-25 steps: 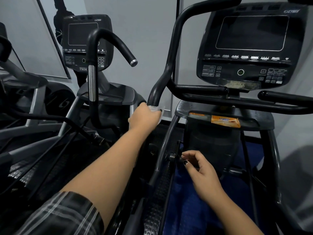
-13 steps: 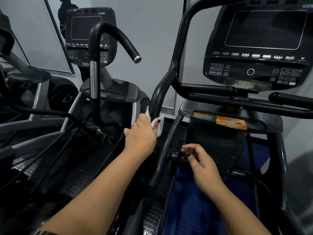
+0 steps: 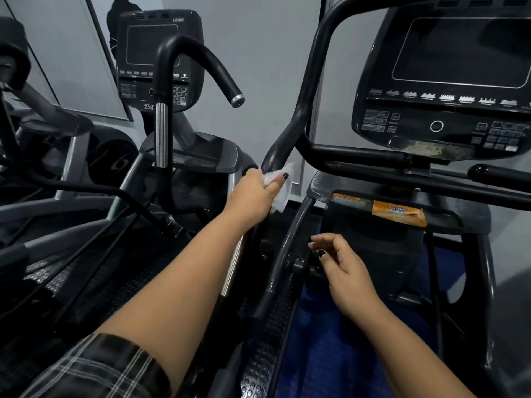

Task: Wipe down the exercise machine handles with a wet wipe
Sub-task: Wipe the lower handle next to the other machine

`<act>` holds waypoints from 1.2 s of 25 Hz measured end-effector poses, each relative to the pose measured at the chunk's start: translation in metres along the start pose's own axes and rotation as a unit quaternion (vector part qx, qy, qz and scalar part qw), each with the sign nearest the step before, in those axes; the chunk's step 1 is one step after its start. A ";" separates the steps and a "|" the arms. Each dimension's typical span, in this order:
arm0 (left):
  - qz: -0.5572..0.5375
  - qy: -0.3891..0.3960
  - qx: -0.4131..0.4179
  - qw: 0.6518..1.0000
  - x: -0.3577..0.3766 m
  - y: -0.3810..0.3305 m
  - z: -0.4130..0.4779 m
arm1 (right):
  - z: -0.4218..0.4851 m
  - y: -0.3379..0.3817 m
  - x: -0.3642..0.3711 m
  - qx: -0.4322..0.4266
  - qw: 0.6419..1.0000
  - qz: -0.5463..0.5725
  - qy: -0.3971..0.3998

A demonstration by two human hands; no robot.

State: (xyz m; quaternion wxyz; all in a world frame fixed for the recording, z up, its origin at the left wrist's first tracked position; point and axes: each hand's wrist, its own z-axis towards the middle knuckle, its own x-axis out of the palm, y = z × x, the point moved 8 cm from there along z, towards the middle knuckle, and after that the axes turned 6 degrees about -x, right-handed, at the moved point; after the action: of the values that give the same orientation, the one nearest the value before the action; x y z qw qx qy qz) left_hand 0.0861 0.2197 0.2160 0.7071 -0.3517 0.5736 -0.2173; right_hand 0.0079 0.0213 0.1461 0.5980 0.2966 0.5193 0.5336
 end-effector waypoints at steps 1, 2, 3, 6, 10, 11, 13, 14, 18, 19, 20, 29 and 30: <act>-0.074 0.061 0.003 0.995 0.004 0.005 0.003 | 0.000 -0.001 0.000 0.003 1.000 0.002 -0.001; -0.140 0.128 -0.013 0.982 0.008 0.010 0.006 | 0.000 -0.002 0.000 0.006 1.000 0.005 -0.002; -0.182 0.191 -0.049 0.963 0.013 0.016 0.005 | -0.002 -0.003 0.001 0.009 1.000 0.006 -0.002; -0.218 0.303 -0.123 0.920 0.022 0.021 -0.010 | -0.007 0.000 0.005 0.005 1.000 0.006 0.001; -0.213 0.249 -0.146 0.933 0.023 0.027 -0.023 | -0.017 -0.001 0.001 0.010 1.000 0.007 -0.008; -0.207 0.226 -0.151 0.940 0.022 0.033 -0.026 | -0.020 -0.002 -0.001 0.013 1.000 0.009 -0.011; -0.201 0.178 -0.147 0.952 0.018 0.045 -0.035 | -0.025 -0.004 -0.001 0.017 1.000 0.014 -0.018; -0.190 0.153 -0.136 0.960 0.016 0.051 -0.040 | -0.028 -0.005 -0.001 0.020 0.999 0.016 -0.021; -0.150 0.119 -0.090 0.977 0.018 0.073 -0.070 | -0.038 -0.012 0.008 0.031 0.999 0.017 -0.019; -0.128 0.119 -0.084 0.981 0.018 0.078 -0.077 | -0.039 -0.013 0.010 0.033 0.999 0.019 -0.018; -0.089 0.121 -0.083 0.985 0.019 0.084 -0.084 | -0.040 -0.013 0.011 0.035 0.999 0.019 -0.017; 0.227 -0.112 -0.100 0.962 0.026 0.070 -0.127 | -0.042 -0.017 0.005 0.041 0.999 0.013 -0.028; 0.226 -0.131 -0.085 0.961 0.023 0.059 -0.112 | -0.043 -0.018 0.003 0.041 0.999 0.010 -0.030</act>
State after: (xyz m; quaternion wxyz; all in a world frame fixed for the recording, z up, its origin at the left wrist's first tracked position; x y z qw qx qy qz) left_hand -0.0220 0.2138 0.1463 0.7742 -0.2973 0.5569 0.0460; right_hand -0.0266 0.0112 0.1161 0.5953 0.3419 0.5193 0.5090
